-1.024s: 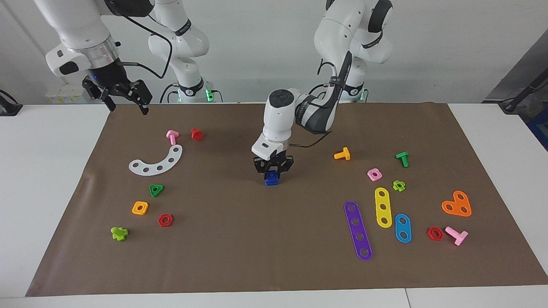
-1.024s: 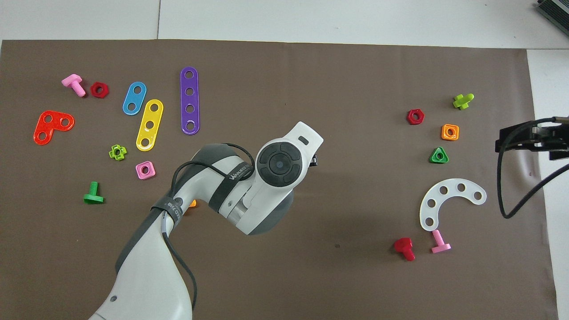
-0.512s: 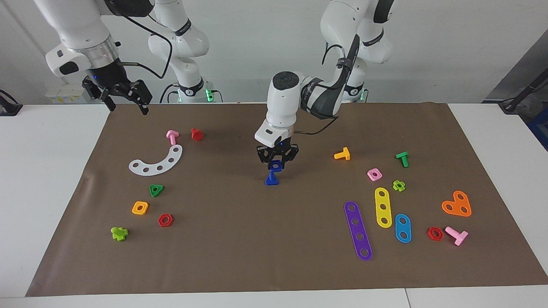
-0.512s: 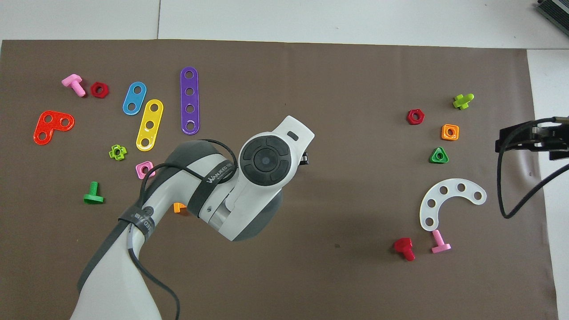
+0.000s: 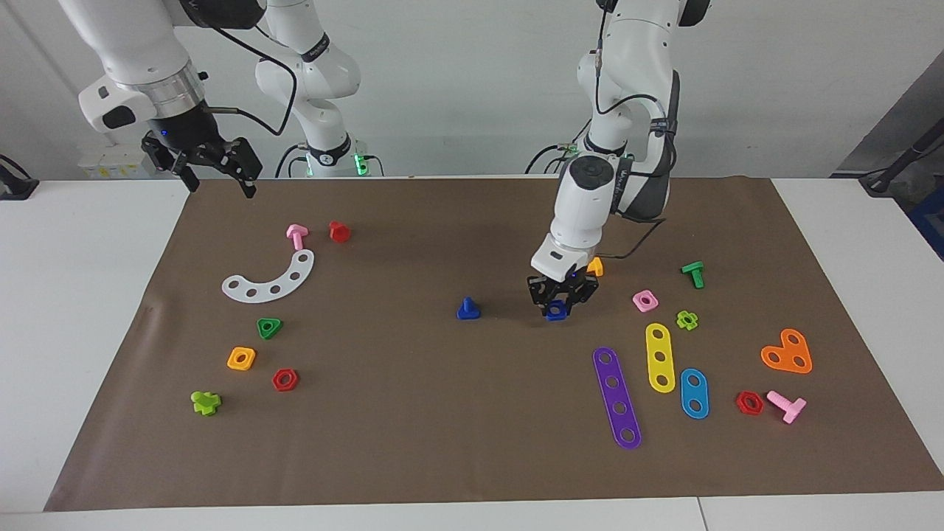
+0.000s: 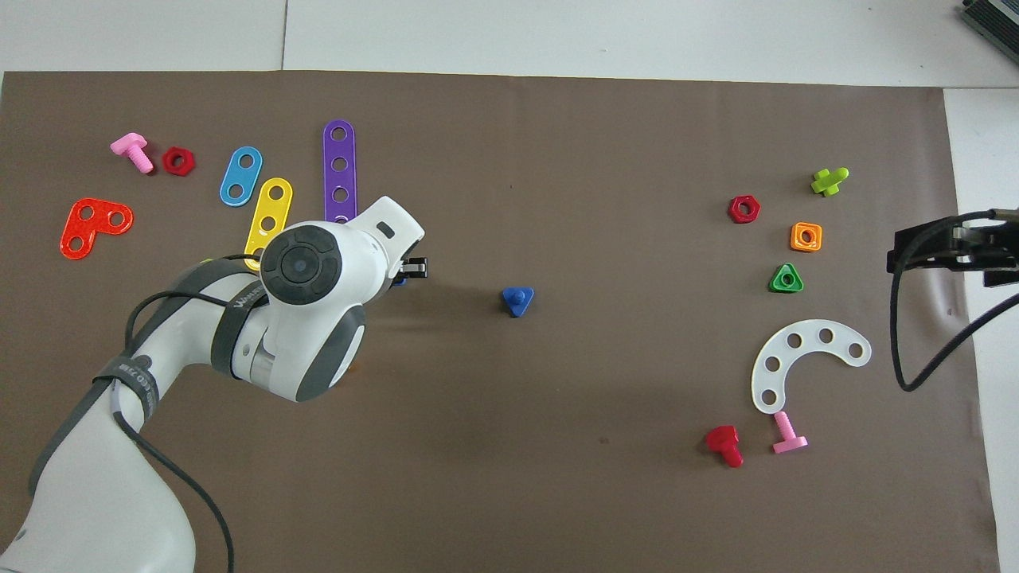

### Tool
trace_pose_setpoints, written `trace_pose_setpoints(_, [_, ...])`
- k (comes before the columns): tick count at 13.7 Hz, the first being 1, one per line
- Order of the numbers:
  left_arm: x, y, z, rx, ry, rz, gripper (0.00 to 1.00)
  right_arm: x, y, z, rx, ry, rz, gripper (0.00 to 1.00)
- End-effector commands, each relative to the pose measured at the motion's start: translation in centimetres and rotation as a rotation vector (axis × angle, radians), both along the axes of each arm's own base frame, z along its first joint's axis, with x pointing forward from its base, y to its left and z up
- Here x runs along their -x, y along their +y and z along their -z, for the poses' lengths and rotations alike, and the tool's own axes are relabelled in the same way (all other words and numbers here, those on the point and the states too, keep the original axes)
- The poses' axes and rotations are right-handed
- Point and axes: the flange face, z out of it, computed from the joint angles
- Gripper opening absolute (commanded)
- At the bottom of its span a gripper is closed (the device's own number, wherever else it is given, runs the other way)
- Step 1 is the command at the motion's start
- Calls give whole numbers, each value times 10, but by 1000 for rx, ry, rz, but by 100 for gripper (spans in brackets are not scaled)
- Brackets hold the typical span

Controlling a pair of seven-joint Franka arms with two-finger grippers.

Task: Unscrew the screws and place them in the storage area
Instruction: 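Carry the blue nut with the left gripper toward the pink square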

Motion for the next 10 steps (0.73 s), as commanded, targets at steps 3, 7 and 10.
trace_pose_setpoints(3, [1, 72, 6, -40, -16, 94, 28, 9, 23, -7, -10, -4, -72, 100])
trace_pose_setpoints(7, [8, 104, 21, -49, -22, 117, 37, 4, 50, -4, -6, -3, -116, 100])
trace_pose_setpoints(10, [7, 101, 18, -48, -24, 117, 100, -15, 99, 13, -9, -6, -126, 100])
